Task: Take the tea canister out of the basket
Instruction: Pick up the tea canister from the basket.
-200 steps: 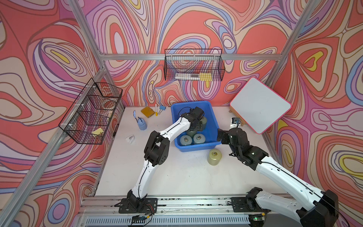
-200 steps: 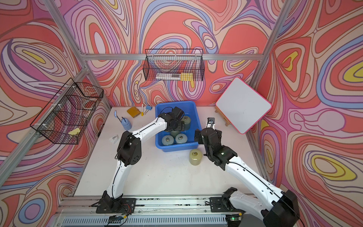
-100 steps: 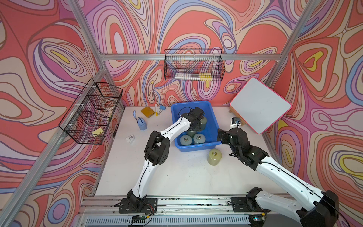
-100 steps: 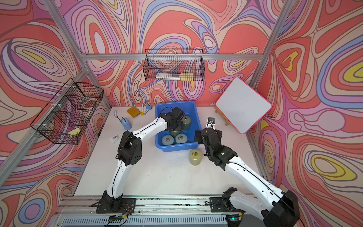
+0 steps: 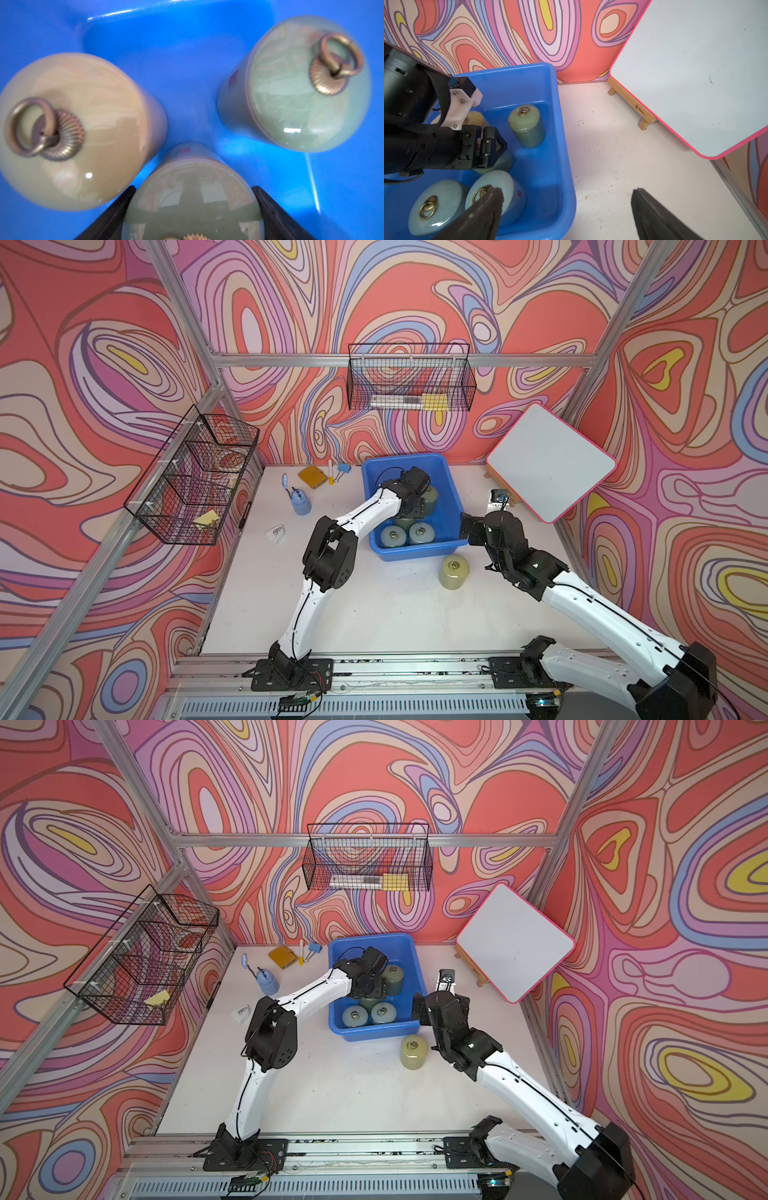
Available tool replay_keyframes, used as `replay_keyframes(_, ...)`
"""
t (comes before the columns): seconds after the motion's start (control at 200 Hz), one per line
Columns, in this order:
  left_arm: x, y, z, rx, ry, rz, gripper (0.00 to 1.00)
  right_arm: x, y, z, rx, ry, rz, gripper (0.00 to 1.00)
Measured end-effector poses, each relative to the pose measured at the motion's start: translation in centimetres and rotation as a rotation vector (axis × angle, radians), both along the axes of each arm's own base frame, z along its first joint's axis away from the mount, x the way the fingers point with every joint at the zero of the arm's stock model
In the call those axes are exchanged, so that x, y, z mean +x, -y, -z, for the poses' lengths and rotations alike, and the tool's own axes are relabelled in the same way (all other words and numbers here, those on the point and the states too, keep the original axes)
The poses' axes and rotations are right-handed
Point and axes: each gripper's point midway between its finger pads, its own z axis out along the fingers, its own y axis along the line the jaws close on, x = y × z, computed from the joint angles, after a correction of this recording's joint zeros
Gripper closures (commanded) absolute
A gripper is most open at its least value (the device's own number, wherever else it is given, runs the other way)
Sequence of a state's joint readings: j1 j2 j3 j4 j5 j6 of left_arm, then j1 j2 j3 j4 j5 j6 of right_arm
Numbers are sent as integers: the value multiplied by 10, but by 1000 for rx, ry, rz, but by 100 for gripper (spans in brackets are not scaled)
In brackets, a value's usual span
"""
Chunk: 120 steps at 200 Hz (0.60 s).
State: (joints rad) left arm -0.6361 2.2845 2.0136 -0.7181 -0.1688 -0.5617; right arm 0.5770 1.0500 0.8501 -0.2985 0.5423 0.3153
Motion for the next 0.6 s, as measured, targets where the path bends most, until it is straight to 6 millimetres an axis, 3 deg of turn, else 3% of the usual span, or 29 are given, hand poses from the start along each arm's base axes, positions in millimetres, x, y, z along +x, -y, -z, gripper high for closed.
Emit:
replay_keyframes(0.23, -4, -2, -17, -5, 19, 17, 46, 0, 0, 0, 0, 0, 0, 2)
replay_keyframes(0.601, -13, -7, -102, -63, 143, 42, 47, 0, 0, 0, 0, 0, 0, 2)
